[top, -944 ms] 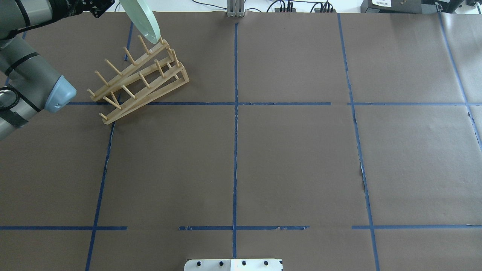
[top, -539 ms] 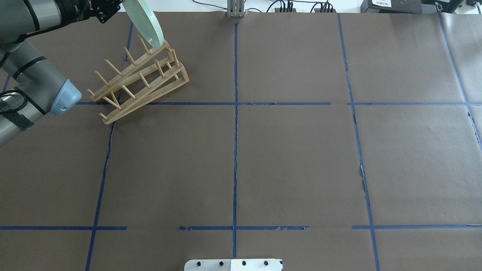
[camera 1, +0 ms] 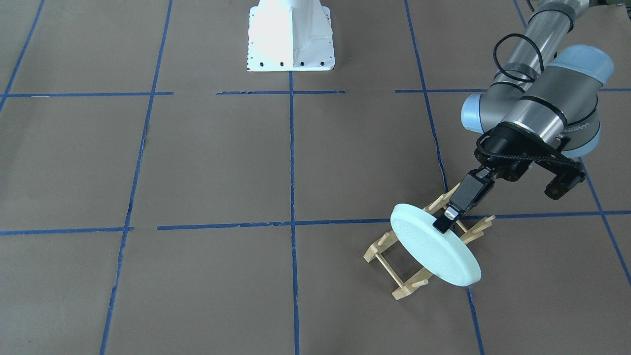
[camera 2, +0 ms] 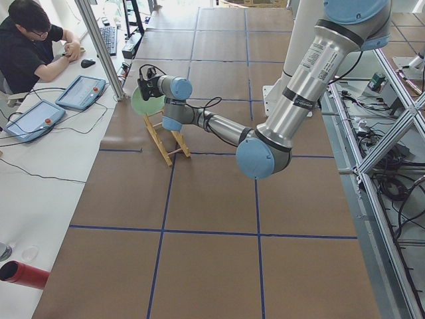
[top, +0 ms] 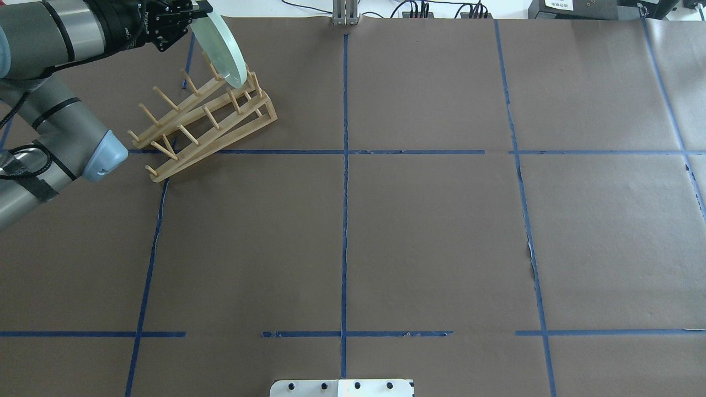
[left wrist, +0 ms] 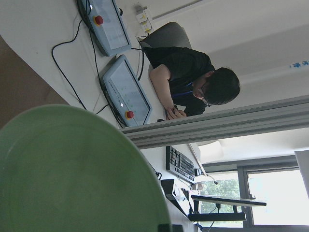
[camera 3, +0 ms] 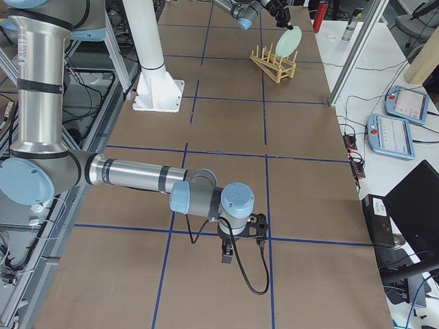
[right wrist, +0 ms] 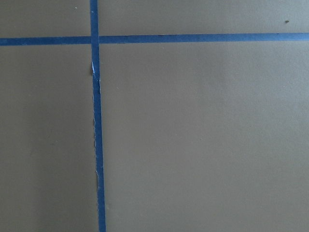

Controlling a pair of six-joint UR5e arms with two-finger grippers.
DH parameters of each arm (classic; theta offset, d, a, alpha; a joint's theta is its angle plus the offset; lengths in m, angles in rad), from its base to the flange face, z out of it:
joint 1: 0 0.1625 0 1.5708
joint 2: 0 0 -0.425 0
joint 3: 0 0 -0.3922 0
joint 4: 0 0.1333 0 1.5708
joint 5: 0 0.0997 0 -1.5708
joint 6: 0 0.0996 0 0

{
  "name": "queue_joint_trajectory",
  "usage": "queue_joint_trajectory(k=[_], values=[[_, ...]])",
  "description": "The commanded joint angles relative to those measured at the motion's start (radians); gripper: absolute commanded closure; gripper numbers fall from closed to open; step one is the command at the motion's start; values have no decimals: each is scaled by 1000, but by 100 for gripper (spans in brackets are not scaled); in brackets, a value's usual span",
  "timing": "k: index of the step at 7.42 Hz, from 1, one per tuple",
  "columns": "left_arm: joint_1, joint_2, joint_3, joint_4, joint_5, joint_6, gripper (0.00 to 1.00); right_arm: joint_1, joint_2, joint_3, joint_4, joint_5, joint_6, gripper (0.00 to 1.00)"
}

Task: Place plate on rack
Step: 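Lower the upright plate with the left gripper into a rack slot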

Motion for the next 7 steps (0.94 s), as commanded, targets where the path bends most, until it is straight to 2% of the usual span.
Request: queue_joint_trajectory(k=[1,2,3,4,6,7], values=[[18,3,23,2,0,19,72,1,0,0,0,0,0,0],[16,3,21,6,1,20,1,1,0,1,0,0,0,0],[18,3,20,8,-2,26,0,1,0,0,0,0,0,0],[16,0,9,67,-15,49,0,1,0,1,0,0,0,0],[-3,2,-84,386,-211,190,0,-1,0,0,0,0,0,0],[-29,29,-162,607,-271,280,0,1,0,1,0,0,0,0]])
